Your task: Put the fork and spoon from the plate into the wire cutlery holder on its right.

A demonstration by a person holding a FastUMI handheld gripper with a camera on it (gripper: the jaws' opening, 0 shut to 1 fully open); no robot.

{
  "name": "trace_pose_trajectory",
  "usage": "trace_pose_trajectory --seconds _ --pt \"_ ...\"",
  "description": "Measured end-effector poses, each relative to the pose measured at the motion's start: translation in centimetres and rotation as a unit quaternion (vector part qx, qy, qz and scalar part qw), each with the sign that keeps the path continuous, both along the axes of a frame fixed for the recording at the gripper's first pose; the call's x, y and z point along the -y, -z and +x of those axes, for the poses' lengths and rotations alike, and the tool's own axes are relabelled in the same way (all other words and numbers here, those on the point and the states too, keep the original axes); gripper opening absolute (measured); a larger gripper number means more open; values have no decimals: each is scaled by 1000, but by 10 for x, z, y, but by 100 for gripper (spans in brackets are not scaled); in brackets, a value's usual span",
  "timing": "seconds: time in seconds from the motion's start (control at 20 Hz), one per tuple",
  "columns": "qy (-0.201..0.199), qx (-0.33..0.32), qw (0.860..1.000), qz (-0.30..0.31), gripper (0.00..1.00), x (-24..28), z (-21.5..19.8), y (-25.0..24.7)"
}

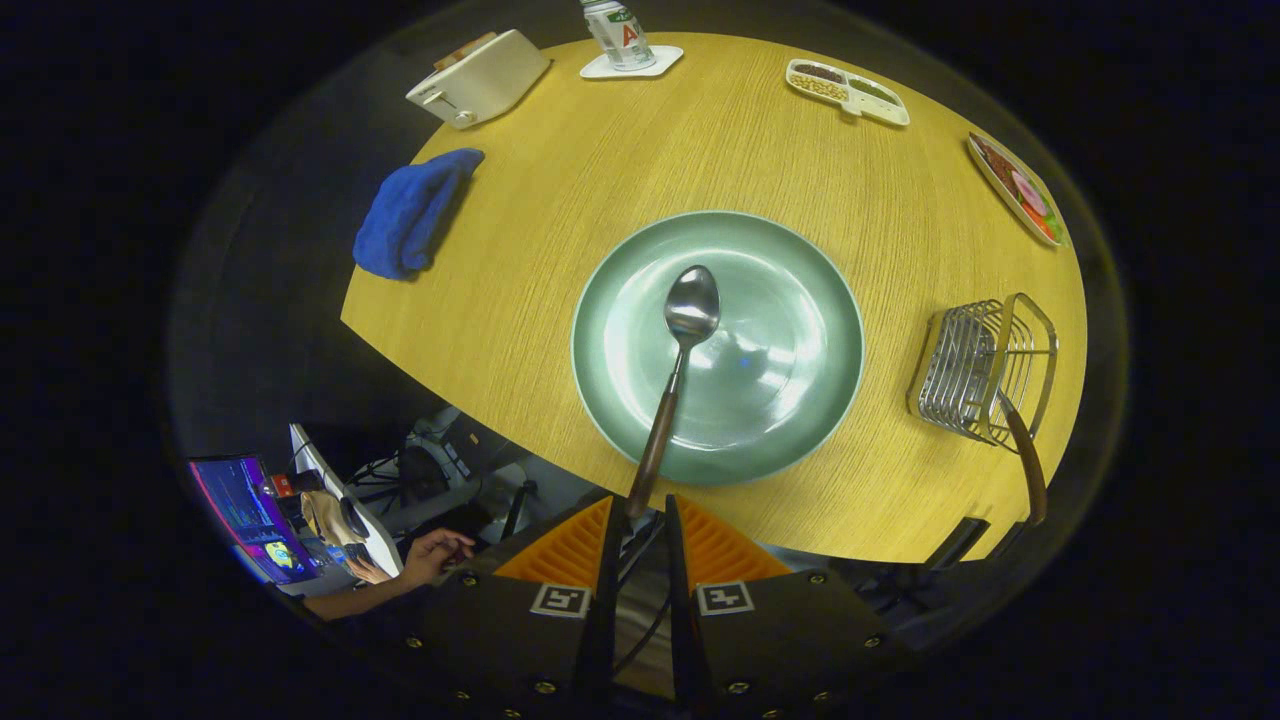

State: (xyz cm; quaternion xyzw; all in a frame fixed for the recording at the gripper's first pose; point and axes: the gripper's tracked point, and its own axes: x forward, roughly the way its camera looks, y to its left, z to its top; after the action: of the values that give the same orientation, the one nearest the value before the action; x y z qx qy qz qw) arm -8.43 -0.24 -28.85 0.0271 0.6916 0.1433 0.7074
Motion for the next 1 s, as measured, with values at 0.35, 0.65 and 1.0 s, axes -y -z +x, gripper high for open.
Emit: trace_pose_trajectory --seconds 0.35,0.65,1.0 --pt "19 -3 1000 2 24 -9 7 12" --pt "27 -1 1000 -15 24 -10 21 43" --pt "8 -14 999 -27 24 0 22 70"
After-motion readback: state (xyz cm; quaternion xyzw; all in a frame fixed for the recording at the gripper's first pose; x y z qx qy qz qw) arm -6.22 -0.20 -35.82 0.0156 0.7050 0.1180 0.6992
